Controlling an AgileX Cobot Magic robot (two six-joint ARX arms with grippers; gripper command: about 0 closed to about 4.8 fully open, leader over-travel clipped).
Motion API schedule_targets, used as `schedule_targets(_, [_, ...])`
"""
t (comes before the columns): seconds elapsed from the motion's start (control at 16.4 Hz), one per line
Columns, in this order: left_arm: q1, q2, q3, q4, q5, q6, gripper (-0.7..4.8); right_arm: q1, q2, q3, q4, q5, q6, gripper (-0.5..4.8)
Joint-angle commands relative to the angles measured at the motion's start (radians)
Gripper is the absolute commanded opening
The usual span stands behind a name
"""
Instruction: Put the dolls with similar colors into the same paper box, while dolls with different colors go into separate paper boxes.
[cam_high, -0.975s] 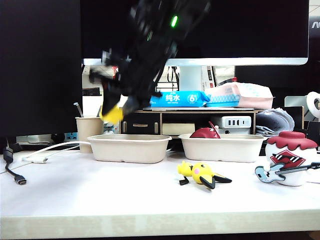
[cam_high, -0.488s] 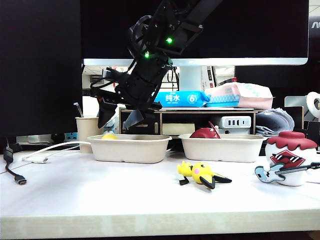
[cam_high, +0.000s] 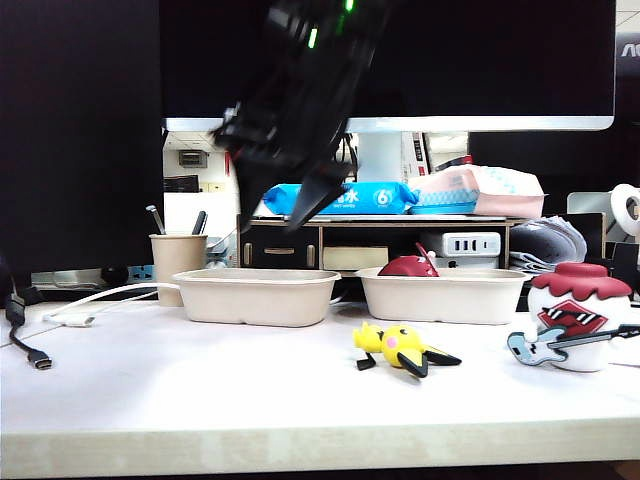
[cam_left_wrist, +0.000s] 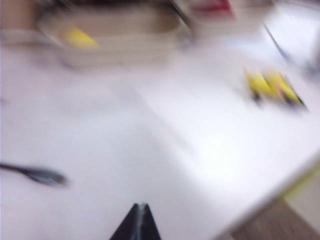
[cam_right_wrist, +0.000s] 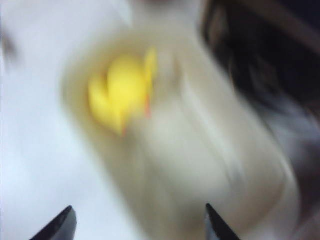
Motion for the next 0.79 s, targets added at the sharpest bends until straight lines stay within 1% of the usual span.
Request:
schedule_targets(0.06, [-0.086, 0.055, 0.001, 0.01, 0.006, 0.004, -0.05, 0.007, -0.046, 0.002, -0.15, 0.006, -0.039, 3.28])
schedule_targets(0.12, [-0.113, 0.055, 0.001, 0.01, 0.006, 0.004, -0.05, 0.008, -0.053, 0.002, -0.203, -0.013, -0.043, 3.28])
schedule_targets(0.24, [-0.164, 0.055, 0.001, 0.011, 0.008, 0.004, -0.05, 0.018, -0.053, -0.007, -0.333, -0.012, -0.065, 3.29])
schedule_targets(0.43, [-0.167, 0.055, 0.001, 0.011, 0.004, 0.004, -0.05, 0.038, -0.076, -0.086, -0.397, 0.01, -0.064, 3.29])
schedule_targets(0.55, [-0.167, 0.055, 0.001, 0.01, 0.004, 0.004, -0.05, 0.053, -0.131, -0.183, -0.403, 0.026, -0.063, 3.29])
schedule_targets(0.67, [-0.167, 0.055, 0.001, 0.01, 0.004, 0.004, -0.05, 0.064, -0.195, -0.28, -0.354, 0.06, -0.06, 3.29])
schedule_targets(0.79, [-0.167, 0.055, 0.001, 0.011, 0.004, 0.004, -0.05, 0.064, -0.23, -0.341, -0.316, 0.05, -0.045, 3.29])
